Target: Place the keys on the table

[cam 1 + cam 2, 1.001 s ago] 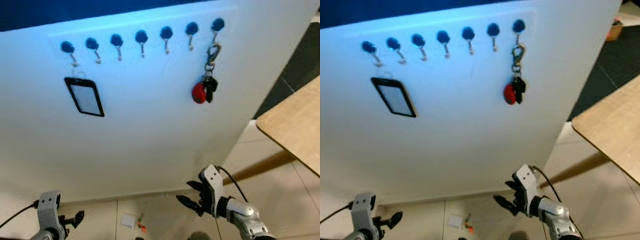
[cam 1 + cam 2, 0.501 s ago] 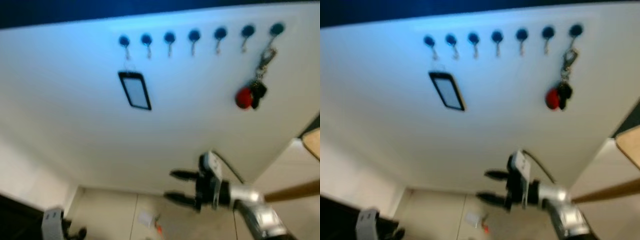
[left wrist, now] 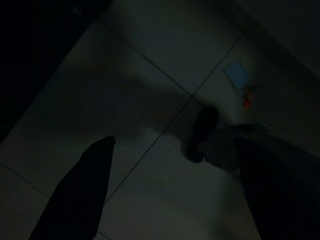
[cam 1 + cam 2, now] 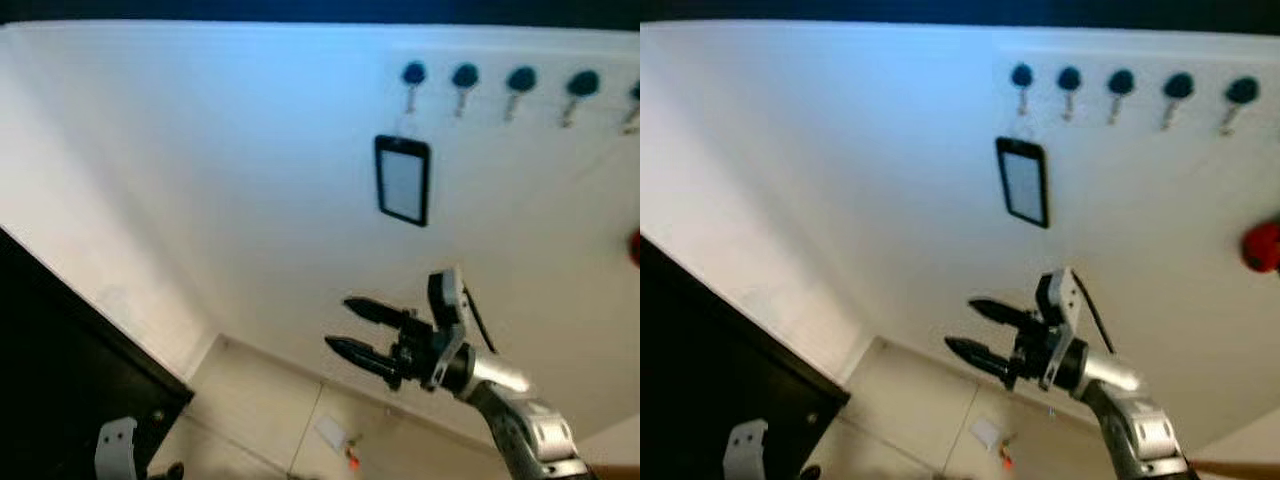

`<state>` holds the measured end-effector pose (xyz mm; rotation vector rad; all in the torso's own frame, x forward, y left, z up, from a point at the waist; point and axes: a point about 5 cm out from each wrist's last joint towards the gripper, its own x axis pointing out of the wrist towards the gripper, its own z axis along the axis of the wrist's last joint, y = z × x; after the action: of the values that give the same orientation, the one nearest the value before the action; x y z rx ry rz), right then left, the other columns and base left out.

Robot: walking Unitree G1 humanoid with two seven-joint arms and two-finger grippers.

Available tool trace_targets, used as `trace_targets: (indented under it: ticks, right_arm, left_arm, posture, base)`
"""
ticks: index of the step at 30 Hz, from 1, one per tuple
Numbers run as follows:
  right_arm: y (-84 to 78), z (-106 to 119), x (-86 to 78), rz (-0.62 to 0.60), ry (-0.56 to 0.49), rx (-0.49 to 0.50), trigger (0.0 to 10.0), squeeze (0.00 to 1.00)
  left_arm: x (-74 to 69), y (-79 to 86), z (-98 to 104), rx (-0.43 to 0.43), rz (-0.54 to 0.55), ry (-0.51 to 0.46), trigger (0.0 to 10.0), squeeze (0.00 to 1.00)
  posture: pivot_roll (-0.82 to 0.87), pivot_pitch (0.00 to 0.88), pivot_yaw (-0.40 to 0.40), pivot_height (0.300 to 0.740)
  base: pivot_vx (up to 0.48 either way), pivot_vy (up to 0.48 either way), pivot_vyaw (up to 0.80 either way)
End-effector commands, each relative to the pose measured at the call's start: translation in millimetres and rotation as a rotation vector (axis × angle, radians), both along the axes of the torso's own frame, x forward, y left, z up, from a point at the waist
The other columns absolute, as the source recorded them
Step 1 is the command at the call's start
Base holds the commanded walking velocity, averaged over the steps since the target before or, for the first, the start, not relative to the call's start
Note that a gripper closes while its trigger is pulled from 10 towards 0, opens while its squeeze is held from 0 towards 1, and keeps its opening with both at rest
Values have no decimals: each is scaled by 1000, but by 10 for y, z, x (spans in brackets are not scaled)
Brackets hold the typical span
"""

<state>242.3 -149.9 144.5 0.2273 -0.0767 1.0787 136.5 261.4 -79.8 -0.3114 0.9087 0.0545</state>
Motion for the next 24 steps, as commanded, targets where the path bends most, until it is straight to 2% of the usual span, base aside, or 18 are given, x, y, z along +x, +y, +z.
trace_targets:
  ticks: [1, 2, 3, 5, 6, 7, 8, 9, 10, 12, 18, 24]
  right_arm:
    - [-72, 129, -28, -27, -38, 48, 10000, 0]
    - [-130, 292, -58, -42, -92, 106, 10000, 0]
    - [-130, 292, -58, -42, -92, 106, 10000, 0]
    - [-203, 474, -66, -93, -158, 144, 10000, 0]
    - [-203, 474, -66, -93, -158, 144, 10000, 0]
    - [-266, 623, -58, -165, -220, 157, 10000, 0]
    - [-307, 675, -45, -209, -244, 149, 10000, 0]
    - [-307, 675, -45, -209, -244, 149, 10000, 0]
    - [-386, 720, -9, -287, -273, 102, 10000, 0]
    - [-446, 747, 16, -345, -287, 60, 10000, 0]
    - [-618, 772, 69, -468, -270, 9, 10000, 0]
    - [-496, 716, 68, -444, -251, -19, 10000, 0]
  left_arm:
    - [-14, -22, -11, -5, -5, 0, 10000, 0]
    - [-14, -28, -11, -8, -8, -3, 10000, 0]
    - [-14, -28, -11, -8, -8, -3, 10000, 0]
    - [-14, -41, -13, -13, -12, -9, 10000, 0]
    - [-14, -41, -13, -13, -12, -9, 10000, 0]
    - [-14, -52, -14, -18, -15, -13, 10000, 0]
    - [-14, -58, -15, -21, -17, -15, 10000, 0]
    - [-14, -58, -15, -21, -17, -15, 10000, 0]
    - [-16, -68, -17, -25, -21, -17, 10000, 0]
    - [-20, -74, -20, -27, -22, -17, 10000, 0]
    - [-29, -93, -27, -32, -32, -16, 10000, 0]
    - [-29, -75, -19, -35, -30, -22, 10000, 0]
  posture:
    - [-135, 127, 136, 740]
    - [-135, 127, 136, 740]
    - [-135, 127, 136, 740]
    - [-138, 130, 134, 740]
    - [-138, 130, 134, 740]
    - [-138, 130, 134, 740]
    - [-138, 130, 134, 740]
    - [-138, 130, 134, 740]
    - [-142, 140, 134, 740]
    - [-142, 140, 134, 740]
    - [-143, 142, 134, 740]
    - [-137, 143, 135, 740]
  base:
    - [0, 0, 0]
    - [0, 0, 0]
    - [0, 0, 0]
    - [0, 0, 0]
    - [0, 0, 0]
    - [0, 0, 0]
    - [0, 0, 0]
    - [0, 0, 0]
    - [0, 0, 0]
    - [0, 0, 0]
    - [0, 0, 0]
    - [0, 0, 0]
